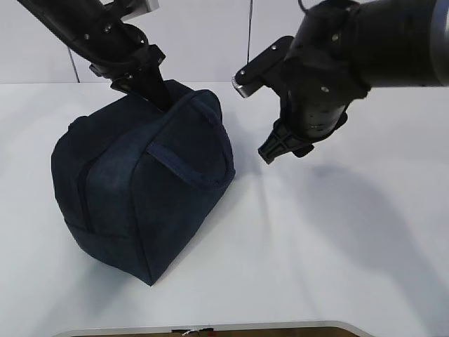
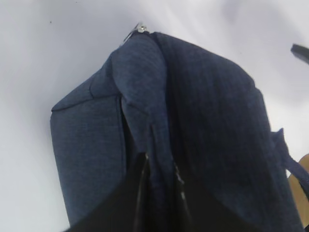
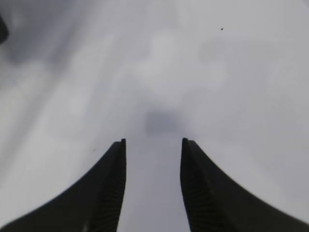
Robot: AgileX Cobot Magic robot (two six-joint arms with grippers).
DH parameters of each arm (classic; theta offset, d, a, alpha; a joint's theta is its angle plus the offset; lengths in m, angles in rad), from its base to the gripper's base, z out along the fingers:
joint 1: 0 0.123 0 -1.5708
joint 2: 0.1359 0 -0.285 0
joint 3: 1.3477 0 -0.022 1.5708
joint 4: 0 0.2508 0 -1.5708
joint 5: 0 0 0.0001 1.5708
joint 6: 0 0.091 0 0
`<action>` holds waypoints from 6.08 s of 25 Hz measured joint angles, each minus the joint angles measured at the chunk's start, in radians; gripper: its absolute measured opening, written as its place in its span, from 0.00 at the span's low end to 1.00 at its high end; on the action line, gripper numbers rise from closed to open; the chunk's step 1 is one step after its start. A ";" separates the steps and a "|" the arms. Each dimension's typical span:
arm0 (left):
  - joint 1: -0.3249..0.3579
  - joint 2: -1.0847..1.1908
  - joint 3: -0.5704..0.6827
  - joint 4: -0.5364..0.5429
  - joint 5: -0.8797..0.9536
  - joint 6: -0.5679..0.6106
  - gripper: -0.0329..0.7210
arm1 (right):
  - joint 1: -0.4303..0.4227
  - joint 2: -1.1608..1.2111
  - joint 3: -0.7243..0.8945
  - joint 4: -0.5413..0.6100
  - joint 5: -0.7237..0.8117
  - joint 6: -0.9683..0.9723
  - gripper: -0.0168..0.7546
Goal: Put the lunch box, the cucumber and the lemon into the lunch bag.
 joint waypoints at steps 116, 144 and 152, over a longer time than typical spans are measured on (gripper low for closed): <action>0.000 -1.948 1.129 0.380 0.070 -0.269 0.36 | 0.000 -1.641 0.731 0.581 0.221 -0.399 0.43; 0.000 -2.076 1.383 0.370 -0.080 -0.267 0.36 | 0.000 -1.858 0.854 0.557 0.256 -0.401 0.43; 0.000 -2.076 1.386 0.368 -0.087 -0.267 0.36 | 0.000 -1.858 0.854 0.549 0.256 -0.403 0.43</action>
